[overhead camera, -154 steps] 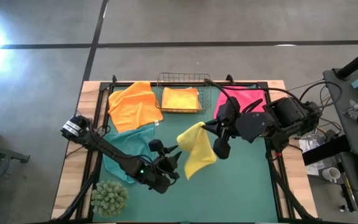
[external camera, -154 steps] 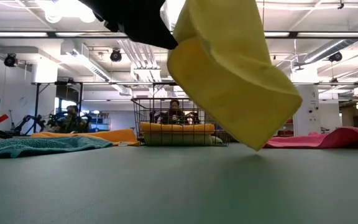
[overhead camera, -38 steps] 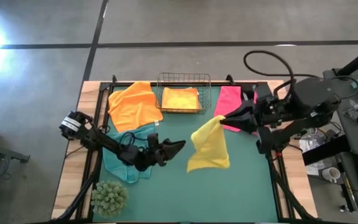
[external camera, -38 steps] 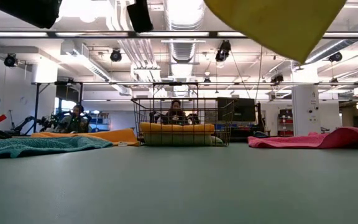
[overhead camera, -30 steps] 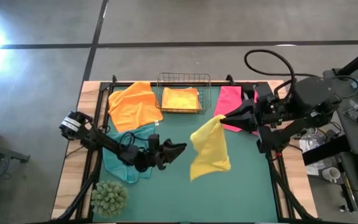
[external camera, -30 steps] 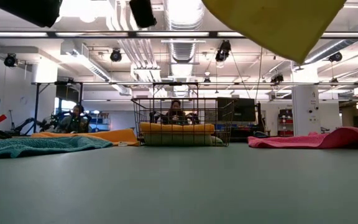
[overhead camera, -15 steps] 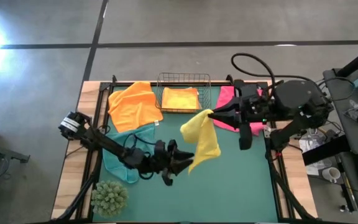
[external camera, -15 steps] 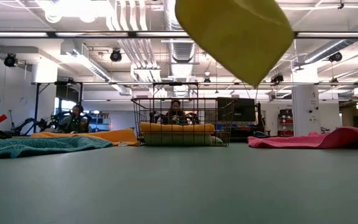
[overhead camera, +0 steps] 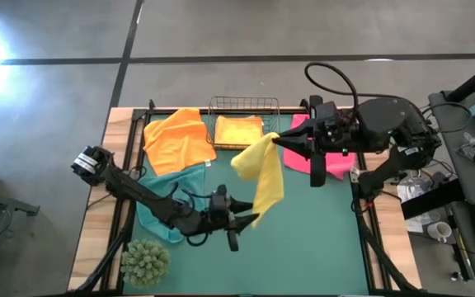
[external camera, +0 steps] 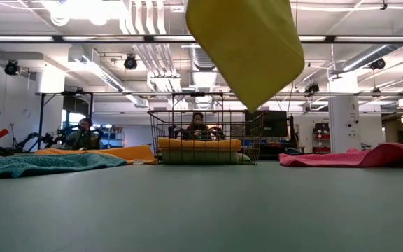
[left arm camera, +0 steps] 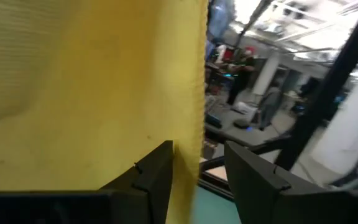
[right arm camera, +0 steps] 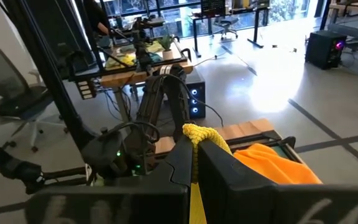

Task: Fold microfiber towels
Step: Fold the yellow microfiber cloth

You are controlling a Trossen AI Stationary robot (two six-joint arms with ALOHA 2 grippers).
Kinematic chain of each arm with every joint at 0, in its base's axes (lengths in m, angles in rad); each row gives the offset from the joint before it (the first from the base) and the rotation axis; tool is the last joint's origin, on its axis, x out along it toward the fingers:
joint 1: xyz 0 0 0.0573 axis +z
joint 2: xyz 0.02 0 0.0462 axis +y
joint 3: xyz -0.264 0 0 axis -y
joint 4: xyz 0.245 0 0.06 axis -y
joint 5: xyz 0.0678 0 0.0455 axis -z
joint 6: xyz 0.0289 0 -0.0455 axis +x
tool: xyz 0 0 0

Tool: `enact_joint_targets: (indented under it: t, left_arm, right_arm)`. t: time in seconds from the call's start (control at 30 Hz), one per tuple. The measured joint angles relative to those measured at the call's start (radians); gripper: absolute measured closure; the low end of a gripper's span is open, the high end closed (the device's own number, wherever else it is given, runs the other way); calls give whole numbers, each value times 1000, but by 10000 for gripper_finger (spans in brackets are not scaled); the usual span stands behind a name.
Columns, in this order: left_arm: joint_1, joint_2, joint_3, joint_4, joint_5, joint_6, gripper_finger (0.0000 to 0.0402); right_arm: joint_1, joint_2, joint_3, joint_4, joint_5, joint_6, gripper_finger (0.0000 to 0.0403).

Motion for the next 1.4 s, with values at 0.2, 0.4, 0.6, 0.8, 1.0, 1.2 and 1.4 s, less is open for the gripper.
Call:
enact_joint_targets:
  t: [0.2, 0.4, 0.6, 0.8, 1.0, 1.2, 1.4]
  left_arm:
    - [0, 2, 5, -16, -90, 1, 272]
    - [13, 3, 2, -109, -142, -4, 272]
    - [16, 3, -1, -137, -272, 7, 294]
    - [-8, 1, 6, -136, -272, 108, 391]
    - [-45, -43, 24, -138, -276, 192, 400]
    - [-105, -157, 59, -347, -367, 209, 401]
    - [-161, -250, 132, -545, -446, 241, 401]
  right_arm:
    - [-12, 0, 0, 10, 0, -3, 394]
    - [-12, 0, 0, 41, -1, -4, 394]
    - [-13, 0, 0, 53, -4, -11, 394]
    - [-13, -6, 0, 13, -1, -23, 394]
    - [-13, -13, 0, -89, 0, -49, 394]
    - [-14, -18, 0, -189, 40, -68, 394]
    - [-14, -21, 0, -210, 82, 88, 394]
